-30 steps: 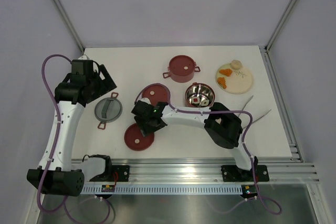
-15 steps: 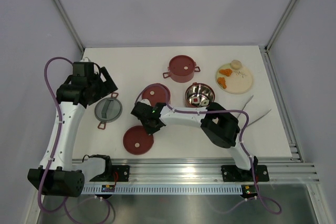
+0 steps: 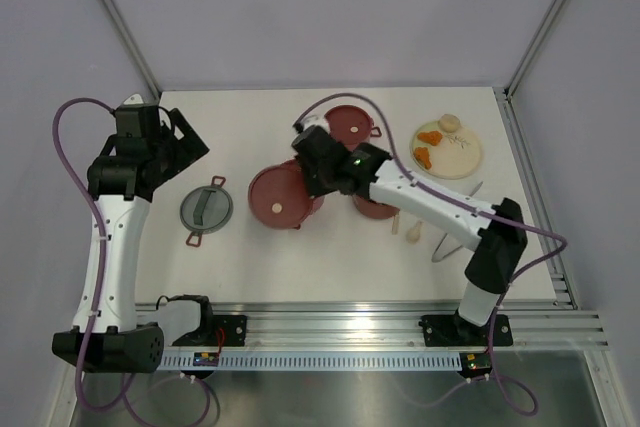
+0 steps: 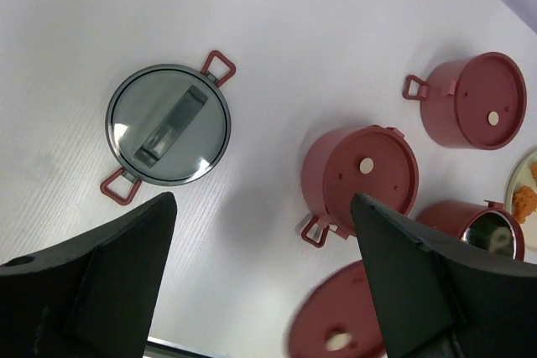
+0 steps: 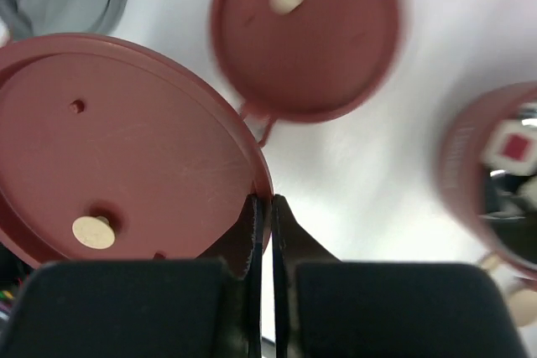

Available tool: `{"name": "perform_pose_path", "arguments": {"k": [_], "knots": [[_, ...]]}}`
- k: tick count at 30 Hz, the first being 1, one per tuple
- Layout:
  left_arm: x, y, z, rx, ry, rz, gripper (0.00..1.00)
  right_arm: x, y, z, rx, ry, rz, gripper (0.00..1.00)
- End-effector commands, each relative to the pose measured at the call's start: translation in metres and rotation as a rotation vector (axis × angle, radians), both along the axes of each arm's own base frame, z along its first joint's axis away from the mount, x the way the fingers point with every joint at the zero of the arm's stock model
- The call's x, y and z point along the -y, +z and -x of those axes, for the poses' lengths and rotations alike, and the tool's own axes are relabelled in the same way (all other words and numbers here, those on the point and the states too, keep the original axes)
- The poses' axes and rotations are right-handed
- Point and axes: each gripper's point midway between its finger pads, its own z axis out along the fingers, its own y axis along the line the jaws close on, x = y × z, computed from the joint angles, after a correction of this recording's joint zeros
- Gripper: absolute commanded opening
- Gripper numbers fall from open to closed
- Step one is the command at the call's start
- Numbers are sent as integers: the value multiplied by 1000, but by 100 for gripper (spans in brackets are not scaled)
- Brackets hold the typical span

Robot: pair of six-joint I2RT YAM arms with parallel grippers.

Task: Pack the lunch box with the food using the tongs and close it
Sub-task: Pick up the box lid from the center of the board, then close the box lid on the packing box.

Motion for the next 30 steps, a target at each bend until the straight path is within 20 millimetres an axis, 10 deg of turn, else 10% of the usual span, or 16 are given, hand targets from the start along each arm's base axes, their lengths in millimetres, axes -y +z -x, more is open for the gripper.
{"name": "perform_pose_path", "arguments": {"k": [1,6,13,30], "knots": [[-5,20,-3,76,36,3,89,74,52,-46,84,-183,-2,0],[6,1,-11,57,-50,12,89,169,47,-83,29,-404,13,0],[8,-11,-15,6,-91,-15,92,258,10,-85,-84,-586,16,0],[15,-30,-14,-27,-122,9,94,267,-45,-99,-231,-583,27,0]]}}
